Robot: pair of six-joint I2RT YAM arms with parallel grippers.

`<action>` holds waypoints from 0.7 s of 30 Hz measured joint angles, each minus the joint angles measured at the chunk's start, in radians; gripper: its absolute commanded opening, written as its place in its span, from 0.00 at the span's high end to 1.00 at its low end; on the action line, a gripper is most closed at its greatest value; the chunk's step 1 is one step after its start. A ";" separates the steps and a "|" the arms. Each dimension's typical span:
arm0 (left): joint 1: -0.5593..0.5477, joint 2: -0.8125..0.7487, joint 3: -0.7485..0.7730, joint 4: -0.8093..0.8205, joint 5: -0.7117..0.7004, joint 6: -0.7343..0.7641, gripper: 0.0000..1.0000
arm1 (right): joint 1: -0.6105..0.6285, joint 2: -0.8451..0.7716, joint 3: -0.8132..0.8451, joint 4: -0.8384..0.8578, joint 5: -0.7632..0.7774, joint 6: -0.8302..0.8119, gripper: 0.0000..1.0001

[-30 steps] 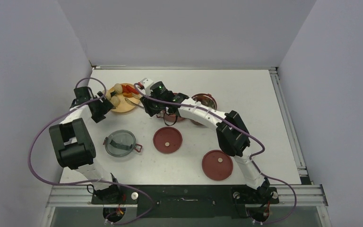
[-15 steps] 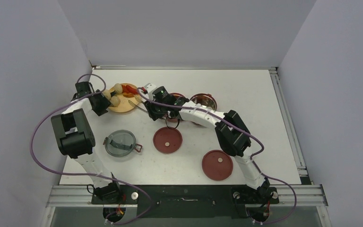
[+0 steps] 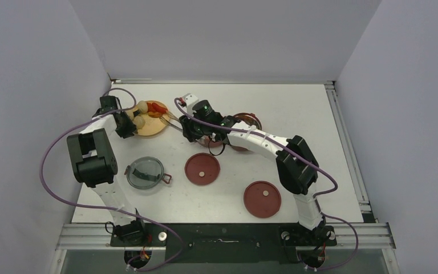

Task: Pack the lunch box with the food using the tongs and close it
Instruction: Move the packing box with the plate.

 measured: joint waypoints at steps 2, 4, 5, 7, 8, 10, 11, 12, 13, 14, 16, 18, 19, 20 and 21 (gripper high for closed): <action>-0.007 0.000 0.000 -0.012 -0.011 0.010 0.83 | -0.006 -0.028 -0.018 0.012 0.000 0.014 0.62; -0.016 0.001 0.007 -0.019 -0.019 0.018 0.86 | -0.009 -0.050 -0.031 0.019 0.000 0.021 0.62; -0.021 0.002 0.012 -0.024 -0.024 0.023 0.87 | -0.012 -0.062 -0.037 0.019 0.000 0.026 0.62; -0.031 0.007 0.022 -0.037 -0.040 0.035 0.91 | -0.013 -0.084 -0.052 0.023 0.000 0.037 0.62; -0.035 0.010 0.027 -0.040 -0.048 0.039 0.93 | -0.013 -0.094 -0.060 0.025 0.001 0.040 0.62; -0.042 0.012 0.034 -0.042 -0.060 0.044 0.96 | -0.016 -0.114 -0.076 0.028 0.001 0.048 0.62; -0.045 0.013 0.037 -0.045 -0.065 0.046 0.96 | -0.018 -0.125 -0.084 0.029 0.001 0.051 0.63; -0.048 0.014 0.040 -0.049 -0.069 0.051 0.99 | -0.018 -0.134 -0.093 0.030 0.001 0.055 0.62; -0.053 0.015 0.043 -0.054 -0.072 0.056 1.00 | -0.018 -0.144 -0.101 0.030 0.003 0.058 0.62; -0.056 0.016 0.044 -0.056 -0.075 0.063 1.00 | -0.019 -0.153 -0.108 0.031 0.004 0.061 0.62; -0.069 0.020 0.055 -0.074 -0.080 0.078 1.00 | -0.019 -0.166 -0.117 0.031 0.005 0.065 0.62; -0.081 0.028 0.069 -0.086 -0.093 0.095 1.00 | -0.020 -0.175 -0.122 0.034 0.006 0.067 0.62; -0.085 0.030 0.074 -0.091 -0.097 0.100 1.00 | -0.023 -0.179 -0.124 0.034 0.007 0.067 0.62; -0.091 0.032 0.078 -0.096 -0.103 0.112 1.00 | -0.025 -0.182 -0.127 0.034 0.008 0.067 0.63; -0.096 0.033 0.080 -0.099 -0.108 0.121 1.00 | -0.025 -0.183 -0.127 0.034 0.008 0.068 0.62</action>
